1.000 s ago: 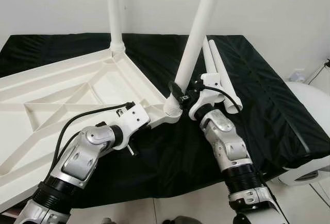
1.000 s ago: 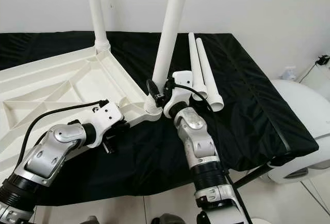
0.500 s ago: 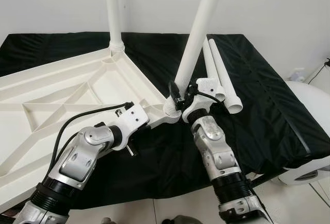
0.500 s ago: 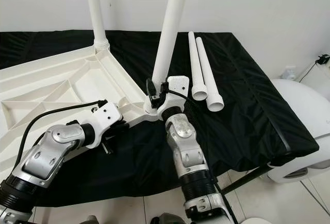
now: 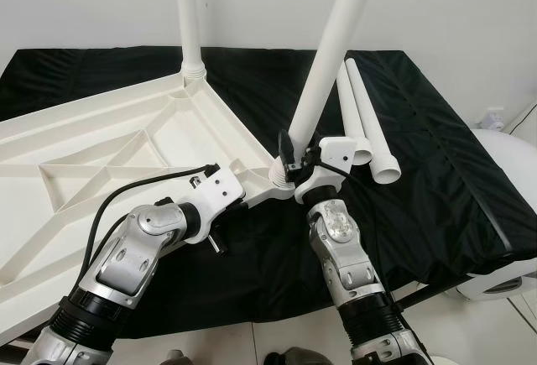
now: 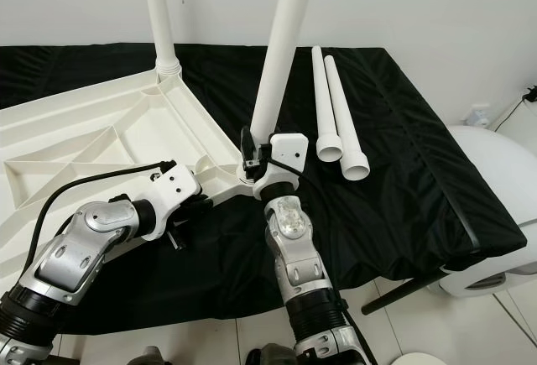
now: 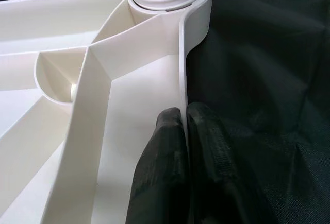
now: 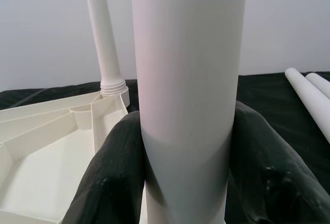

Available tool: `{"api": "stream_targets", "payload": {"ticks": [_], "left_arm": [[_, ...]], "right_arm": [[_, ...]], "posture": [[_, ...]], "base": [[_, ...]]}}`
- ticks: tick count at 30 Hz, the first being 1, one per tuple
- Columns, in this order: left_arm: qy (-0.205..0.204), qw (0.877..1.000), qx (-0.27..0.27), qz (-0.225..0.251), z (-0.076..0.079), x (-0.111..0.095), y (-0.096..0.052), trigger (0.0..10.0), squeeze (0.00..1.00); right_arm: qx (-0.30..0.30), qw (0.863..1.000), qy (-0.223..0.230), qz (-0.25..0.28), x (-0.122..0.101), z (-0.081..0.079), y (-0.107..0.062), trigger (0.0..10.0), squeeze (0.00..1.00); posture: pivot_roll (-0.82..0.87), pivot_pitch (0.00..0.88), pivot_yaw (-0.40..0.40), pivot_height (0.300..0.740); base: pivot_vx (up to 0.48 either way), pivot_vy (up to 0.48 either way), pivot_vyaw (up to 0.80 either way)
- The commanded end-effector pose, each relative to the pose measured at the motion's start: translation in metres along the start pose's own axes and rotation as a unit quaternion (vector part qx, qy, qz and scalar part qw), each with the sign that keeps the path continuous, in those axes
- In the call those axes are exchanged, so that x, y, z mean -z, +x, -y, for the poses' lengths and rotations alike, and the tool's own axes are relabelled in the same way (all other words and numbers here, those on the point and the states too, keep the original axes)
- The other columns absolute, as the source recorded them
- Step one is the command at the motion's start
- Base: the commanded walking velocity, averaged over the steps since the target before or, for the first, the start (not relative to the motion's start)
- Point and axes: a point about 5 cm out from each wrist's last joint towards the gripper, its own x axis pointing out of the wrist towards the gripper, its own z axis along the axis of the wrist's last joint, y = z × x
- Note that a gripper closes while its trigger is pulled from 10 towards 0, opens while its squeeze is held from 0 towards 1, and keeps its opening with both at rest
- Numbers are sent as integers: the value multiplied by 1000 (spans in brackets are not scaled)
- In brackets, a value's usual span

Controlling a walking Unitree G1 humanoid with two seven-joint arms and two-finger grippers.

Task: Building children table

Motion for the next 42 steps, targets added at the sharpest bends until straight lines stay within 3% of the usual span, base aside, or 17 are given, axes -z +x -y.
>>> {"api": "stream_targets", "payload": {"ticks": [1, 9, 11, 25, 42], "left_arm": [[4, 999, -53, -7, -17, 1, -12, 10000, 0], [3, 998, -55, -8, -16, 2, -13, 10000, 0], [3, 998, -56, -8, -16, 2, -13, 10000, 0], [6, 998, -59, -8, -17, 1, -14, 10000, 0], [5, 998, -63, -7, -16, 2, -14, 10000, 0]], "right_arm": [[56, 990, -30, -123, 52, 23, -31, 10000, 0], [69, 990, -16, -120, 52, 21, -34, 10000, 0], [94, 987, 5, -132, 55, 24, -35, 10000, 0], [165, 976, 1, -142, 58, 35, -36, 10000, 0], [129, 984, 7, -120, 53, 30, -31, 10000, 0]], "posture": [[84, 56, -94, 740], [87, 52, -98, 740], [89, 50, -100, 740], [92, 38, -108, 740], [93, 19, -120, 740]], "base": [[0, 0, 0], [0, 0, 0], [0, 0, 0], [0, 0, 0], [0, 0, 0]]}}
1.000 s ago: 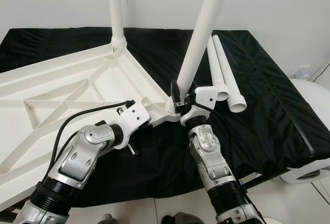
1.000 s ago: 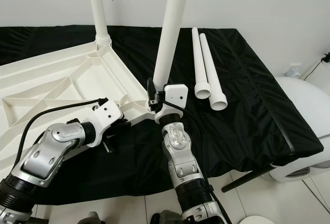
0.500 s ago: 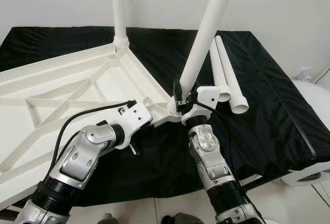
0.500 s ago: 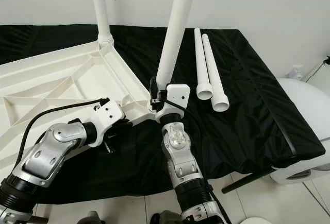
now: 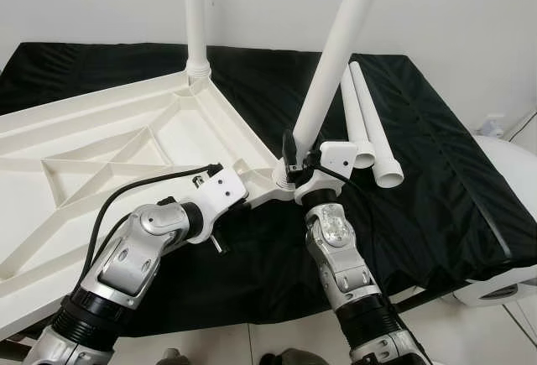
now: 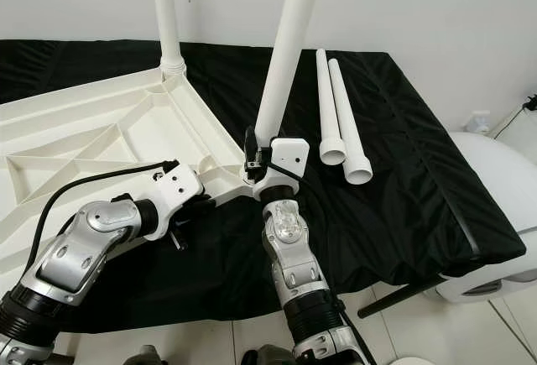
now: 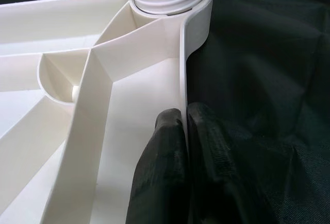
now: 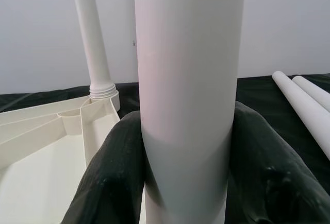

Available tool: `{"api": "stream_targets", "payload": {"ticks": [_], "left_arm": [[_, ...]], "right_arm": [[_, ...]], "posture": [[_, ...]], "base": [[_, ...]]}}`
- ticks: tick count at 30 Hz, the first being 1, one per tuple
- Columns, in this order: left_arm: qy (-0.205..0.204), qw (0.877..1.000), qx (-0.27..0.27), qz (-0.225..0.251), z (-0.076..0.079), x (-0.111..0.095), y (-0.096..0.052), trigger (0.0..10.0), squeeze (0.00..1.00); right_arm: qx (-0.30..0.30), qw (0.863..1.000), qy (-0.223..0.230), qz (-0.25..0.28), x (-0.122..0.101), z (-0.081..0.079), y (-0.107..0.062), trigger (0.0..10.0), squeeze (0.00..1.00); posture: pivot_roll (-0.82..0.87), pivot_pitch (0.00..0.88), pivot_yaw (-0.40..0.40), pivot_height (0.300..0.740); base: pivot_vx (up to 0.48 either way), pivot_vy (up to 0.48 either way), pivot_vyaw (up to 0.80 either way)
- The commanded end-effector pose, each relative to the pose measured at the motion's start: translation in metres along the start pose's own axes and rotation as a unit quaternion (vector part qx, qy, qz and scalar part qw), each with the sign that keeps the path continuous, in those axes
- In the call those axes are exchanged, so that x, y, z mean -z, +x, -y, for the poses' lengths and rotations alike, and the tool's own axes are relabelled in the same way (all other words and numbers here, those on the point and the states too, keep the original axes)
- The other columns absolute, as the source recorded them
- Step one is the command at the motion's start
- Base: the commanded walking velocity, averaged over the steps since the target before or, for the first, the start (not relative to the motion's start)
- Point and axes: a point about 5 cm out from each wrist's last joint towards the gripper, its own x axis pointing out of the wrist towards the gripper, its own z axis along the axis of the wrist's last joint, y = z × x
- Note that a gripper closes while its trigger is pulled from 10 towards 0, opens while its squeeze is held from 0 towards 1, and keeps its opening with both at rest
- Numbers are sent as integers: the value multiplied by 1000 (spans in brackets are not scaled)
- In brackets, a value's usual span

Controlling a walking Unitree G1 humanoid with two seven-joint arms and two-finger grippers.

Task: Building children table

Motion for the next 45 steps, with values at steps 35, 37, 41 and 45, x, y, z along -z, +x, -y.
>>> {"api": "stream_targets", "payload": {"ticks": [35, 37, 41, 45], "left_arm": [[-18, 997, -74, 25, -27, -10, -8, 10000, 0], [-23, 996, -75, 33, -28, -13, -8, 10000, 0], [-34, 994, -78, 72, -38, -30, -7, 10000, 0], [-46, 991, -70, 102, -41, -43, -8, 10000, 0]], "right_arm": [[54, 998, 24, 28, -32, 33, 25, 10000, 0], [49, 998, 27, 34, -37, 34, 29, 10000, 0], [23, 998, 46, 47, -56, 47, 48, 10000, 0], [-23, 998, 43, 42, -56, 50, 52, 10000, 0]], "posture": [[68, 9, -107, 740], [67, 7, -105, 740], [68, 0, -95, 740], [71, 0, -93, 740]], "base": [[0, 0, 0], [0, 0, 0], [0, 0, 0], [0, 0, 0]]}}
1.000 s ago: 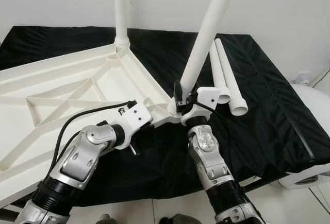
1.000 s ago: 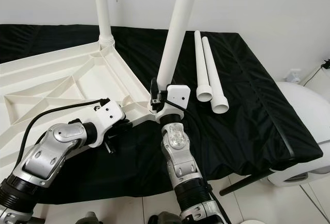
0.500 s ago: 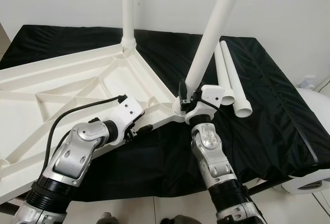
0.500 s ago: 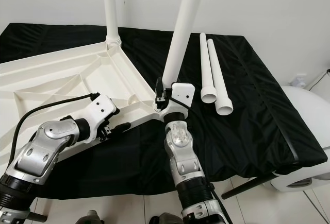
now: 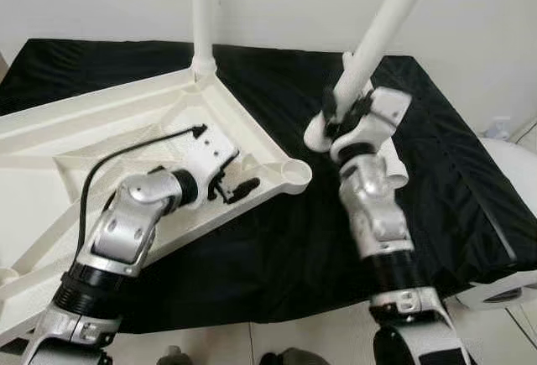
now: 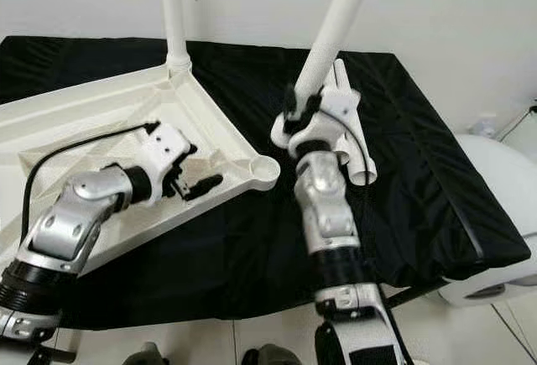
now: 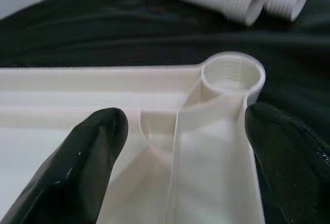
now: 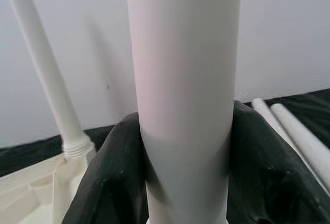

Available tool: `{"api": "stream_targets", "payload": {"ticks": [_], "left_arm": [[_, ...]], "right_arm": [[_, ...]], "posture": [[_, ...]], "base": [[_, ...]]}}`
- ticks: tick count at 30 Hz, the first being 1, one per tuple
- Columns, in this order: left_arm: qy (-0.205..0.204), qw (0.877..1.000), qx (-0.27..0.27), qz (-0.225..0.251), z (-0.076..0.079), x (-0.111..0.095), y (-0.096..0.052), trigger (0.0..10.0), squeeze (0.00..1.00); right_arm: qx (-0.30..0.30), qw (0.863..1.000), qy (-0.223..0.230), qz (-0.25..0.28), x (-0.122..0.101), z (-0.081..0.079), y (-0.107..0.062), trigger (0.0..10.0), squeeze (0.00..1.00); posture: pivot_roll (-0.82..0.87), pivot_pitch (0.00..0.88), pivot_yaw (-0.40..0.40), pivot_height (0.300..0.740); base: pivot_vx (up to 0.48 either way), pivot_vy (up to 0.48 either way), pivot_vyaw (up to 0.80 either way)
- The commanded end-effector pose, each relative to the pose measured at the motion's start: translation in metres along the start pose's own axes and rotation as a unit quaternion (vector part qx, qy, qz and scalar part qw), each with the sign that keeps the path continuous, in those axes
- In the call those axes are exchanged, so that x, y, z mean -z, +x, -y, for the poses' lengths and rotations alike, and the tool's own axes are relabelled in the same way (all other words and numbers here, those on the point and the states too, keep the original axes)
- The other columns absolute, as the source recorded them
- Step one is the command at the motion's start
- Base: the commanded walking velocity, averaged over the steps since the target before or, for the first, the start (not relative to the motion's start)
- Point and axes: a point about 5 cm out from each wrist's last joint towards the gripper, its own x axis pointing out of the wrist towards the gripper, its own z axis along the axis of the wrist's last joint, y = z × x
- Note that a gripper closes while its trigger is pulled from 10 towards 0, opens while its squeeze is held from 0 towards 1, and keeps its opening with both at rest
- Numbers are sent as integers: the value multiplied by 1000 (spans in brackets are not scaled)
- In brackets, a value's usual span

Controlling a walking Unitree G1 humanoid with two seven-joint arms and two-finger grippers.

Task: Building children table

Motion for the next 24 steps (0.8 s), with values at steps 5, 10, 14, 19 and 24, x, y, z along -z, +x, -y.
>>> {"api": "stream_targets", "payload": {"ticks": [5, 10, 14, 19, 24], "left_arm": [[-46, 997, -11, 63, -7, -26, 7, 10000, 0], [-61, 992, 5, 110, -10, -50, 11, 10000, 0], [-62, 984, 41, 162, -4, -77, 12, 10000, 0], [-66, 978, 63, 186, 1, -90, 12, 10000, 0], [-70, 966, 105, 227, 9, -112, 12, 10000, 0]], "right_arm": [[-105, 993, -12, -51, 15, 3, -3, 10000, 0], [-195, 977, -30, -77, 17, 8, -10, 10000, 0], [-282, 953, -45, -100, 12, 12, -17, 10000, 0], [-328, 936, -61, -114, 11, 13, -22, 10000, 0], [-402, 901, -61, -150, 15, 12, -32, 10000, 0]], "posture": [[79, 0, -94, 740], [78, 0, -90, 740], [74, 0, -89, 740], [73, 0, -90, 740], [72, 0, -92, 740]], "base": [[0, 0, 0], [0, 0, 0], [0, 0, 0], [0, 0, 0], [0, 0, 0]]}}
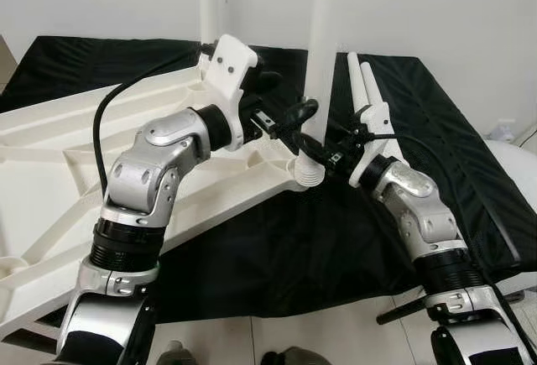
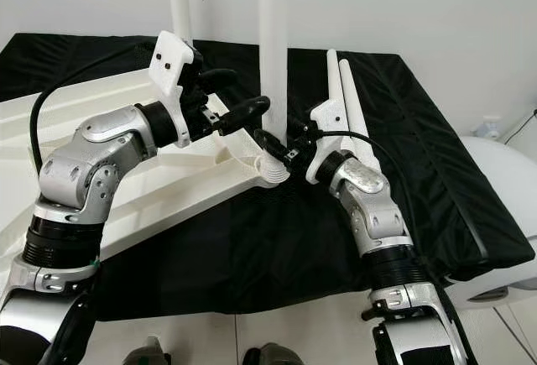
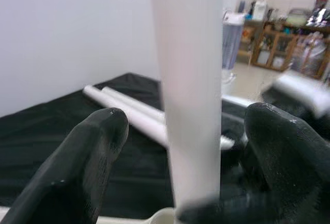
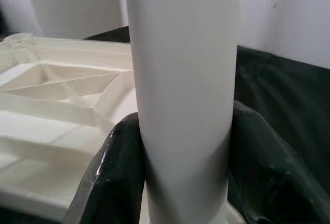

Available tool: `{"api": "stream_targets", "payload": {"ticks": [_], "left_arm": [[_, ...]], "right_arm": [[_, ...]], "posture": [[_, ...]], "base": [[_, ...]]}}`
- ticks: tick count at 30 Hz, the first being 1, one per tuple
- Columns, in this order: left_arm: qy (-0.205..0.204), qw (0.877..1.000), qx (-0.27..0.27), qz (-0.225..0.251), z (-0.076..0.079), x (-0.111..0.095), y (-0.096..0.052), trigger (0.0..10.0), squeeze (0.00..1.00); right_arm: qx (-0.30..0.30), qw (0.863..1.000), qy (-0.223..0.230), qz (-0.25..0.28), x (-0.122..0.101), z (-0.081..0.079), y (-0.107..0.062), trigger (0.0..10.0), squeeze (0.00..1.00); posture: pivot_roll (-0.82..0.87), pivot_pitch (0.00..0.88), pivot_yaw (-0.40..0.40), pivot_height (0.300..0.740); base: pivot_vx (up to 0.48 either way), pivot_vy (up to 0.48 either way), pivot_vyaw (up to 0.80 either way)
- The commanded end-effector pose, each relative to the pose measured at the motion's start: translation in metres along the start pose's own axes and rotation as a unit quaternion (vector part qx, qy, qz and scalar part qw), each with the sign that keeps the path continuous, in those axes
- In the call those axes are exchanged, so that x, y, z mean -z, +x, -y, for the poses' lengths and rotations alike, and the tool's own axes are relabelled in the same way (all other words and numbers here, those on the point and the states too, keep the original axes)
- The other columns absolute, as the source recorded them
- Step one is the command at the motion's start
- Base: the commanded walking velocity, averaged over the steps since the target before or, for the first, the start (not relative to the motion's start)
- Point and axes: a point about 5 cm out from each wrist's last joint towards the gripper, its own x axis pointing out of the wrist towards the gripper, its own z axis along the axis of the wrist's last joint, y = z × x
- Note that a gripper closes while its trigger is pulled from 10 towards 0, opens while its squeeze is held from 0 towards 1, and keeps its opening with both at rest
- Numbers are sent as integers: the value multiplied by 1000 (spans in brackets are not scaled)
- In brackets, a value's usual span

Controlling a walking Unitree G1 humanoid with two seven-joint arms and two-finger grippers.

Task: Building children table

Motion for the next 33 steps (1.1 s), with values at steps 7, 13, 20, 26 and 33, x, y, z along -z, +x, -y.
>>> {"api": "stream_targets", "payload": {"ticks": [7, 13, 20, 26, 33], "left_arm": [[12, 998, 60, 26, 17, -18, 11, 10000, 0], [9, 997, 70, 28, 19, -21, 15, 10000, 0], [-9, 996, 83, 33, 22, -22, 16, 1765, 0], [-36, 994, 81, 57, 19, -30, 13, 0, 0], [-46, 994, 79, 64, 17, -31, 11, 0, 0]], "right_arm": [[-81, 996, -9, -22, 0, -9, -5, 10000, 0], [-103, 994, -16, -28, -1, -12, -5, 10000, 0], [-101, 994, -28, -31, -1, -9, -6, 10000, 0], [-89, 995, -42, -32, -1, -7, -7, 10000, 0], [-71, 996, -49, -29, -2, -4, -6, 10000, 0]], "posture": [[71, 0, -91, 740], [69, 0, -89, 740], [68, 0, -86, 740], [73, 0, -84, 740], [73, 0, -82, 740]], "base": [[0, 0, 0], [0, 0, 0], [0, 0, 0], [0, 0, 0], [0, 0, 0]]}}
